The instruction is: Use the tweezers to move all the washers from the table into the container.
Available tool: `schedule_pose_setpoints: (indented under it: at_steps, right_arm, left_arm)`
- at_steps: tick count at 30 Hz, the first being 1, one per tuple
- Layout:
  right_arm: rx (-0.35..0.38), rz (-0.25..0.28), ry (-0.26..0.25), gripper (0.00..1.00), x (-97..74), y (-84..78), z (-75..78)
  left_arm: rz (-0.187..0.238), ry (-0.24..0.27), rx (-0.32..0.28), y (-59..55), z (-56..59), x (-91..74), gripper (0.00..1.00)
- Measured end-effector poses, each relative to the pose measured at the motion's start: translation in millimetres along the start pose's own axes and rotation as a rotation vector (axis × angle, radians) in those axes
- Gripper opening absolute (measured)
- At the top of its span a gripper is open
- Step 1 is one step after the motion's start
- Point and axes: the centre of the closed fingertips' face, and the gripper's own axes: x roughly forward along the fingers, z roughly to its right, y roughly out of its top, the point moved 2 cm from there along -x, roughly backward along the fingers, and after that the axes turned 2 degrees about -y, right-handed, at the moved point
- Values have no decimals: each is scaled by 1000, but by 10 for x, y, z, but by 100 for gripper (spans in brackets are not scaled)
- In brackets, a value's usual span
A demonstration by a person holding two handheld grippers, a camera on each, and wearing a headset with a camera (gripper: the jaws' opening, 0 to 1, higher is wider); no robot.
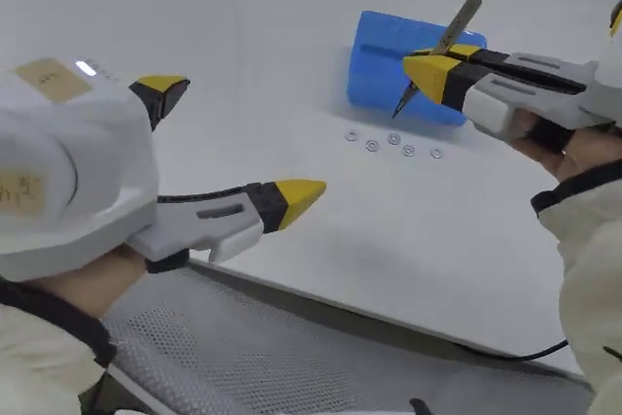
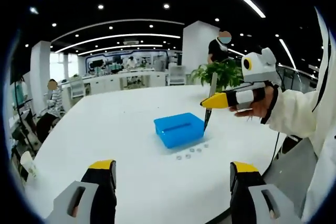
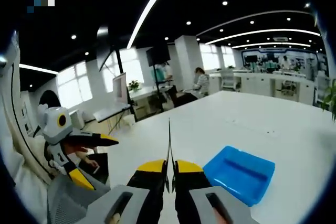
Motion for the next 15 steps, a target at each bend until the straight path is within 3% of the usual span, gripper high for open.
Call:
schedule_pose_setpoints:
  at_steps: [3, 5, 9, 15]
  right_arm:
    - [4, -22, -10, 3, 92, -81, 59]
    - [11, -26, -16, 3, 162, -143, 98]
    - [4, -33, -26, 3, 276, -243, 150]
    - [-20, -20, -34, 3, 418, -372, 304]
  left_arm:
    - [22, 0, 33, -72, -12, 65, 98]
    - [10, 36, 66, -114, -63, 83, 99]
    - [55, 71, 50, -76, -105, 100, 99]
    - [32, 105, 45, -131, -158, 109, 99]
